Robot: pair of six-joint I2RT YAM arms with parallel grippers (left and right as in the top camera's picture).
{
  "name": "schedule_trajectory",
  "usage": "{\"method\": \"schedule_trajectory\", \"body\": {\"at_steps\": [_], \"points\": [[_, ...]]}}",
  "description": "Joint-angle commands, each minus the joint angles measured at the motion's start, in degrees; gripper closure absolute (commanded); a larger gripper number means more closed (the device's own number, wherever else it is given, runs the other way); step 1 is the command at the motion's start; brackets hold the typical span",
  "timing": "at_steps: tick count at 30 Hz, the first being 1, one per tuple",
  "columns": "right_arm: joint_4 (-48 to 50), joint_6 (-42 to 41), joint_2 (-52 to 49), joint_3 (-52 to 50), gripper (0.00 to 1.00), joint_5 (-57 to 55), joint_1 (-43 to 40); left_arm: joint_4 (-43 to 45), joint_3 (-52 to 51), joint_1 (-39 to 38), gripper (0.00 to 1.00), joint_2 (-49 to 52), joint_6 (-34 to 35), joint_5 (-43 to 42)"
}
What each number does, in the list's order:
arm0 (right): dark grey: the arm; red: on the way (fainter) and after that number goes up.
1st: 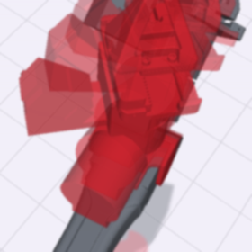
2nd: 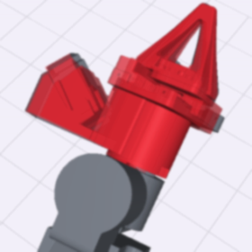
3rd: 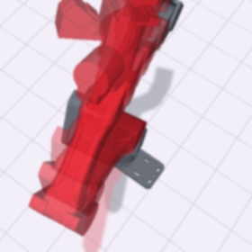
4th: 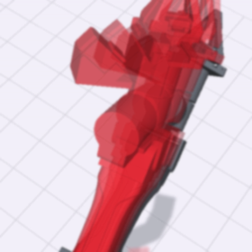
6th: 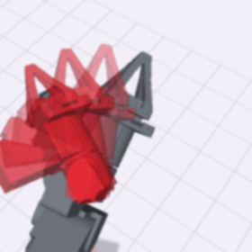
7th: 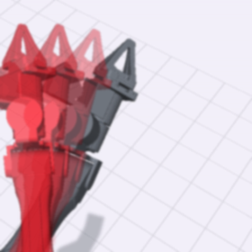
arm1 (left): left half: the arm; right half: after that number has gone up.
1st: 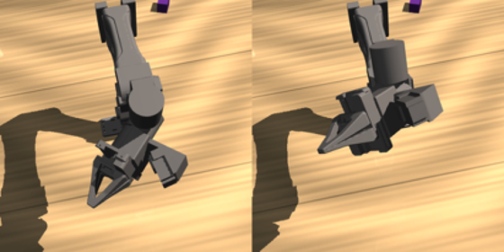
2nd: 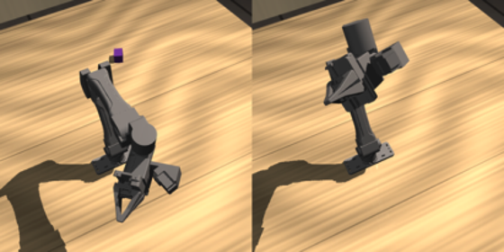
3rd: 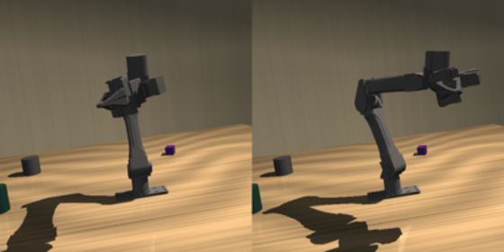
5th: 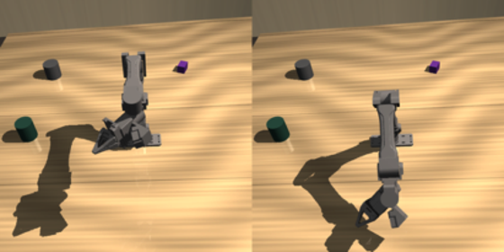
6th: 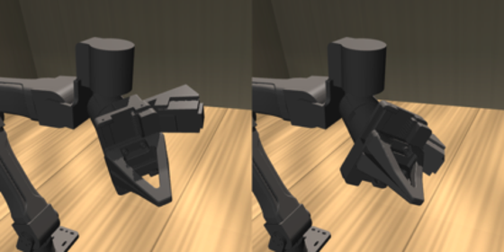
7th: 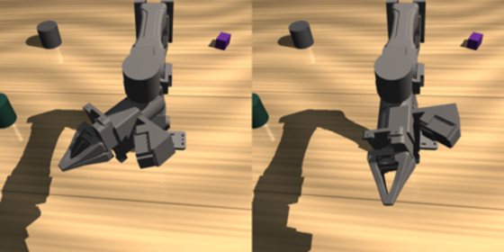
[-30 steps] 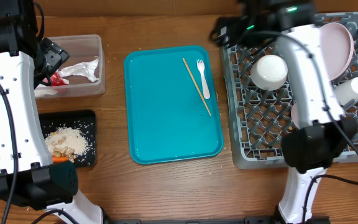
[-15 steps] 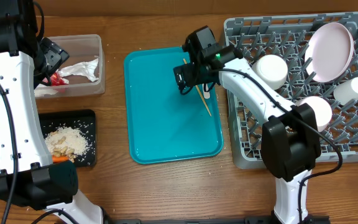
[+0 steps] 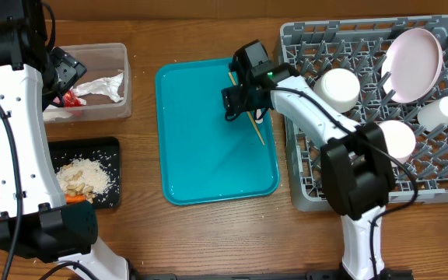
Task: Sort waste into correct bins and load items into the dishwasher rack
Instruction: 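Reach the right gripper to the wooden chopstick and grasp it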
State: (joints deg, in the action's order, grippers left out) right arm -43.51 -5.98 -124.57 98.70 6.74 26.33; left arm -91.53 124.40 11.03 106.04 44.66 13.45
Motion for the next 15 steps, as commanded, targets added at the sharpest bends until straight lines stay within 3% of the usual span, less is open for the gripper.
{"method": "schedule_trajectory", "body": {"at_steps": [1, 9, 12, 15], "points": [[0.2, -0.2, -3.7, -0.2, 0.23, 0.4, 0.5, 0.1, 0.2, 0.1, 0.00, 0.0, 0.4, 0.2], [-0.1, -0.2, -5.5, -0.2, 0.25, 0.4, 0.6, 0.1, 0.2, 0.1, 0.00, 0.0, 0.4, 0.2], [-1.6, -0.2, -5.5, -0.2, 0.56, 1.8, 0.9, 0.1, 0.2, 0.1, 0.00, 0.0, 0.4, 0.2], [-3.2, -1.4, -5.5, -0.2, 0.66, 1.9, 1.4, 0.1, 0.2, 0.1, 0.00, 0.0, 0.4, 0.2]]}}
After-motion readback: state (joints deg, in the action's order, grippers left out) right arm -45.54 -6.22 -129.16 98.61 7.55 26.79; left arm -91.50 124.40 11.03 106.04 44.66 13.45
